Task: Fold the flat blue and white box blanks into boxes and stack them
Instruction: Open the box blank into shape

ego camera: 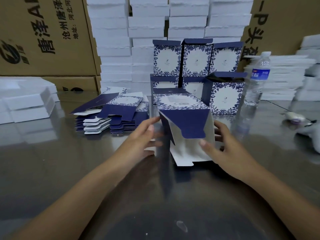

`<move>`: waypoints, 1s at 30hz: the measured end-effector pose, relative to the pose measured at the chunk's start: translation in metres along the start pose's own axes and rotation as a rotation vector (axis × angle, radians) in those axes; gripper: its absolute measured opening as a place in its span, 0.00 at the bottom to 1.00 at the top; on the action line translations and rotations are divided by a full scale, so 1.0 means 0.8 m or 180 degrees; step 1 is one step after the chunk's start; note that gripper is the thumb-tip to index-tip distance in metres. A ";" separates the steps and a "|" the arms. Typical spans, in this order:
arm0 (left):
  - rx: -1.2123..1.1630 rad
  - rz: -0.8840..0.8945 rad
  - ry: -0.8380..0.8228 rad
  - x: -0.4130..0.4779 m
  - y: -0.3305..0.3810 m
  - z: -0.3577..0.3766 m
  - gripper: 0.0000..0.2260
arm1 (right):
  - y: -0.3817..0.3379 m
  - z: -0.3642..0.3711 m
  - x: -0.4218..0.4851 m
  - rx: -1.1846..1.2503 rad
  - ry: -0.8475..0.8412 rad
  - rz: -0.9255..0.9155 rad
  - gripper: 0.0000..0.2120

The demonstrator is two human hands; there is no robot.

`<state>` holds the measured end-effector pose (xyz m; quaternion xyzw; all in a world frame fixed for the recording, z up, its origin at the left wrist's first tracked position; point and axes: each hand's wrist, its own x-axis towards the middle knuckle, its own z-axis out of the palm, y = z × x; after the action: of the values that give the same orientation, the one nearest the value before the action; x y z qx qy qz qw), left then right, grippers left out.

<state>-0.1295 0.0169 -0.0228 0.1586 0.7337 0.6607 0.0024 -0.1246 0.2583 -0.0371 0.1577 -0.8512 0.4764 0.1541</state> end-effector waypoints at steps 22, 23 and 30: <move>0.1156 0.0528 0.0539 -0.008 -0.006 -0.002 0.23 | -0.033 0.013 -0.015 0.0048 0.0437 -0.0150 0.40; 0.1060 0.0537 0.0522 -0.008 -0.005 -0.001 0.26 | -0.036 0.013 -0.015 0.0140 0.0488 -0.0138 0.43; 0.1127 0.0420 0.0768 -0.011 -0.006 0.004 0.31 | -0.042 0.015 -0.016 0.0227 0.0457 -0.0081 0.46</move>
<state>-0.1214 0.0178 -0.0300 0.1240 0.8212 0.5345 -0.1565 -0.1004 0.2327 -0.0229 0.1393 -0.8184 0.5144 0.2151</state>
